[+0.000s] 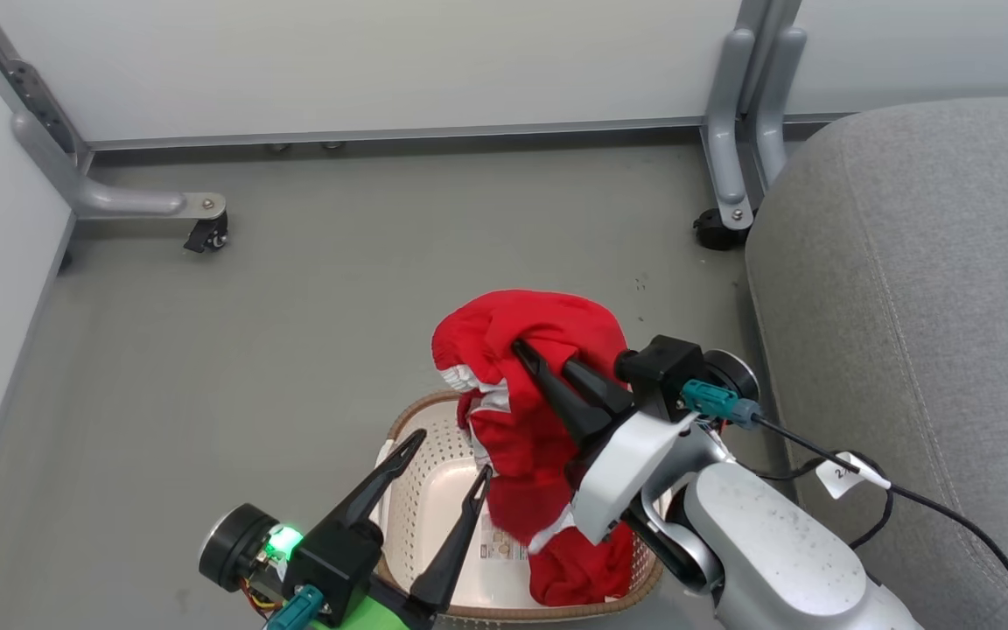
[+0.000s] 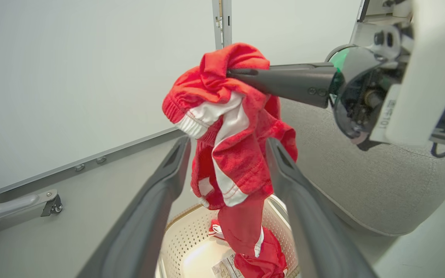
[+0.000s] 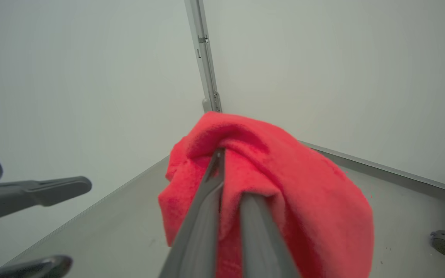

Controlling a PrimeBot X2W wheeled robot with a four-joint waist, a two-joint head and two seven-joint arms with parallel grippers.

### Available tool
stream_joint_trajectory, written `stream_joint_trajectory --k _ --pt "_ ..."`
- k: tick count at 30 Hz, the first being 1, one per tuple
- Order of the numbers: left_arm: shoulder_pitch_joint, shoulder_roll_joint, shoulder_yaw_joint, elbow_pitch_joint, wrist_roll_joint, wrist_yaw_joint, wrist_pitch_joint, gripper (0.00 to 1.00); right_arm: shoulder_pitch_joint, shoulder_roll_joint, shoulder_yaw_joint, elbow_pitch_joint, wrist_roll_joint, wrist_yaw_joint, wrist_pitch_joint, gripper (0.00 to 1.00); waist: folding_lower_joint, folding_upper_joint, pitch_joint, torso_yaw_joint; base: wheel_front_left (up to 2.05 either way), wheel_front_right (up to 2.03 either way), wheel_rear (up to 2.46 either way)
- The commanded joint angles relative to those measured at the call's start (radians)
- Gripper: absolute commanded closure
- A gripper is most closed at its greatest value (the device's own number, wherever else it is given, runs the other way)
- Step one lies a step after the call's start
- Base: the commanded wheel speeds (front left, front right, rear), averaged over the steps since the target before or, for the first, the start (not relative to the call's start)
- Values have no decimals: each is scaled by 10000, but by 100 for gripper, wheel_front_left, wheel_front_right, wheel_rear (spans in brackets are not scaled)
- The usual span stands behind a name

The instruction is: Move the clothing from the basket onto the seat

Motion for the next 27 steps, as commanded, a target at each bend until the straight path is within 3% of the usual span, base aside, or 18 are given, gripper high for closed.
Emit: stream_joint_trajectory --k 1,6,20,27 --pt "25 92 17 31 4 22 -12 0 142 -48 -81 -71 -82 1 -4 100 0 0 126 -284 0 0 0" --pt "-247 113 -35 25 66 -42 -4 0 175 -112 -358 -189 -222 1 -89 100 0 0 455 -1025 0 0 0" --pt "-930 375 -143 -216 294 -209 343 0 421 -64 -1402 -262 -364 1 -613 100 0 0 1408 -3918 0 0 0" --pt "-1145 458 -199 -374 297 -271 531 0 594 -40 -2135 -174 -444 1 -850 100 0 0 1672 -4820 0 0 0"
